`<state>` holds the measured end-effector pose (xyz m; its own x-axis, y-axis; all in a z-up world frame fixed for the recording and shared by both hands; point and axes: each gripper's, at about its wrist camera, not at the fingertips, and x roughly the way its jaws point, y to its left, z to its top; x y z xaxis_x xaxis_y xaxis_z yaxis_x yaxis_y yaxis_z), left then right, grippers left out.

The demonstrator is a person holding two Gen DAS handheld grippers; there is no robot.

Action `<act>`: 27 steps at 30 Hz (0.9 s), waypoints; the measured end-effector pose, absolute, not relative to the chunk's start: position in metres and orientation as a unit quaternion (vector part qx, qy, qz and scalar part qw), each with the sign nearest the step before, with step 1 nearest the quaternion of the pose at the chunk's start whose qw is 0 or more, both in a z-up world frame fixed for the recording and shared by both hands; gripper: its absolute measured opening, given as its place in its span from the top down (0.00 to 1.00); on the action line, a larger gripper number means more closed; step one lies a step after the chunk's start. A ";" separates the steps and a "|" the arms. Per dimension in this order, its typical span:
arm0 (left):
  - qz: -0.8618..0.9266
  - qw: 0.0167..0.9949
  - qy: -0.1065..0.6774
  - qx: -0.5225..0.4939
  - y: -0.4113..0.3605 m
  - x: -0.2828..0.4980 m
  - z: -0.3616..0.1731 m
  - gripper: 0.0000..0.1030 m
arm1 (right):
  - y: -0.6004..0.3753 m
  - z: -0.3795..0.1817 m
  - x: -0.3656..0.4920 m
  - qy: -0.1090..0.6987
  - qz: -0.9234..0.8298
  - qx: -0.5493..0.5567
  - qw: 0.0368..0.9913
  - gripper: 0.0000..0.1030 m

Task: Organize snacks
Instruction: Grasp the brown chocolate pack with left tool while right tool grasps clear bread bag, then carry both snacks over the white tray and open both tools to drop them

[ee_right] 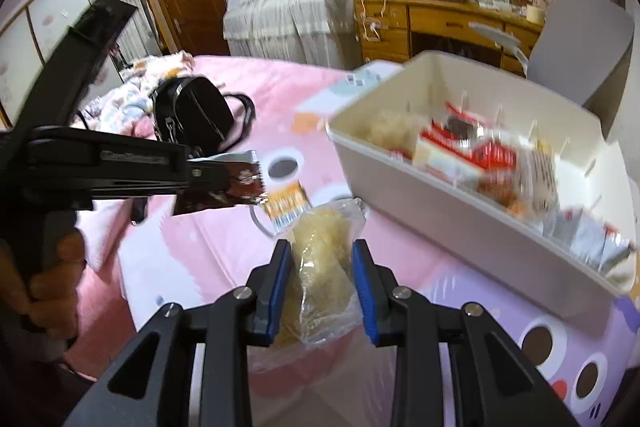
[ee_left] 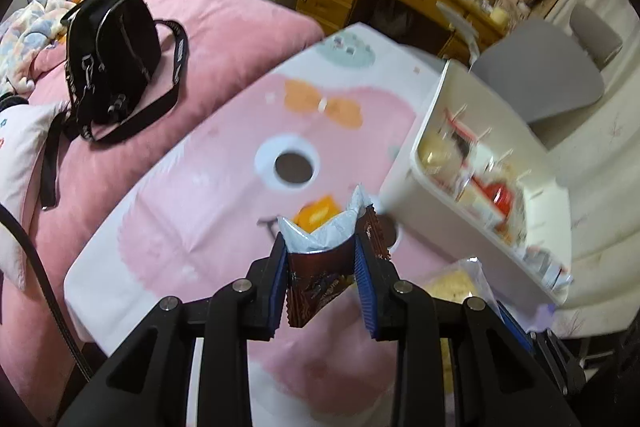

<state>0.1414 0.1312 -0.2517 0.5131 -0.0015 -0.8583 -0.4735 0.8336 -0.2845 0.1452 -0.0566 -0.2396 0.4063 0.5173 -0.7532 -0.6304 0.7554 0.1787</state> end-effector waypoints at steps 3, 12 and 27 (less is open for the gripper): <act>0.136 0.845 0.451 -0.252 0.130 0.154 -0.242 0.72 | -0.055 -0.220 0.152 0.399 0.350 -0.062 0.846 0.70; 0.106 0.883 0.390 -0.239 0.115 0.195 -0.212 0.72 | -0.074 -0.181 0.183 0.343 0.323 -0.053 0.880 0.70; 0.015 0.900 0.363 -0.241 0.045 0.274 -0.212 0.70 | -0.157 -0.192 0.250 0.315 0.171 -0.058 0.932 0.69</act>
<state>0.2742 0.0451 -0.2117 0.7357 -0.1475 -0.6610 -0.2024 0.8835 -0.4224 0.2497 -0.1573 -0.1920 0.7430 0.2814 -0.6072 -0.3542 0.9352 -0.0001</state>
